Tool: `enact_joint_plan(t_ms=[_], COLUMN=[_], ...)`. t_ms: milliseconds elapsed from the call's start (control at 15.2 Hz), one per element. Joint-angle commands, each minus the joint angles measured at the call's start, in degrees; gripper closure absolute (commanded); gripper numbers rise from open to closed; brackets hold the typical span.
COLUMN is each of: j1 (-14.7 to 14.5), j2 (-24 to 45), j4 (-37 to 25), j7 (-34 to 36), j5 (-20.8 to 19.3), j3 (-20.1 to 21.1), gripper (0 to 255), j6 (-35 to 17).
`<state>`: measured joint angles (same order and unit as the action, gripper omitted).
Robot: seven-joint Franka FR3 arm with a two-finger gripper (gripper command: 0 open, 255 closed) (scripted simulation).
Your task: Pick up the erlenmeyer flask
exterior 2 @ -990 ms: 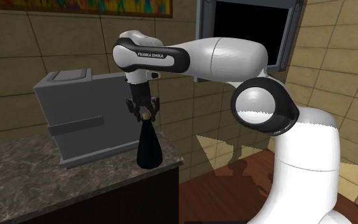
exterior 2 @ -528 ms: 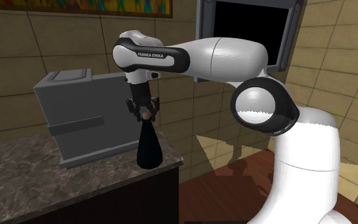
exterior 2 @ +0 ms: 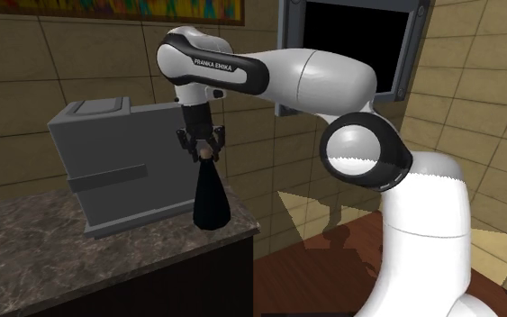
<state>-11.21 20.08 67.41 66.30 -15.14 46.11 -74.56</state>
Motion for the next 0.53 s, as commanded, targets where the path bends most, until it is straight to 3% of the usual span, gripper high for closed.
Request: enact_joint_plan(t_ms=[0,462], j1=[-0.99,-6.39], j2=[0.79,5.37], j4=[-2.86,-15.0], j7=[0.11,0.43], j5=[-0.65,-4.28], j3=[-0.05,-0.79], gripper=[255,255], j6=[2.1,9.98])
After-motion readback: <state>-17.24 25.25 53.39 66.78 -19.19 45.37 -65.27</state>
